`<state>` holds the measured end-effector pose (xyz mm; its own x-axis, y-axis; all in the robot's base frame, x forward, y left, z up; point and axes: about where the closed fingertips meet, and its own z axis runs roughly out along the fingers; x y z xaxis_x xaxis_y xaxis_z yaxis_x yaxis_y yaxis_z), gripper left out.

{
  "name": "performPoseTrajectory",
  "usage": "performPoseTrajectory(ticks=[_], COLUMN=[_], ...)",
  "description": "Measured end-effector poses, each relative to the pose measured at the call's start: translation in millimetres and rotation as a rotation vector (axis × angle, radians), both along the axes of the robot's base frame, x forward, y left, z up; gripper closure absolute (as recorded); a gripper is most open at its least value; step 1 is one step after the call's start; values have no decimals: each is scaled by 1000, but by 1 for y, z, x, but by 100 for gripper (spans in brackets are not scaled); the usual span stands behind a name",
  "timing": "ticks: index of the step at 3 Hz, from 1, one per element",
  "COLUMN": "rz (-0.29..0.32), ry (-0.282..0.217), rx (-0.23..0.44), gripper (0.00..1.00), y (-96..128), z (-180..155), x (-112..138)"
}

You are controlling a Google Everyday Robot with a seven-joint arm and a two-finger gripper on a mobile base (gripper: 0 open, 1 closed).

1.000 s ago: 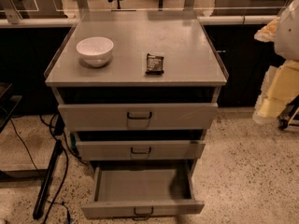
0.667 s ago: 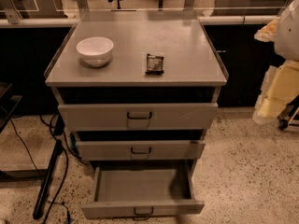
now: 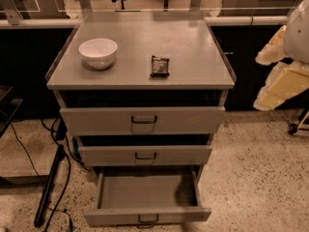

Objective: Close bottom drawer

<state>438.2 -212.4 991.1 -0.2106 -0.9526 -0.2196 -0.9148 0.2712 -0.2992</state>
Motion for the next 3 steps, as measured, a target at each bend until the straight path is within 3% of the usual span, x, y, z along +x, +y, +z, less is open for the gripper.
performPoseTrajectory(ticks=[2,3], rz=[0,0], ry=[0,0], rx=[0,0], gripper=[85,100], y=[0,0], z=[0,0], x=[0,0])
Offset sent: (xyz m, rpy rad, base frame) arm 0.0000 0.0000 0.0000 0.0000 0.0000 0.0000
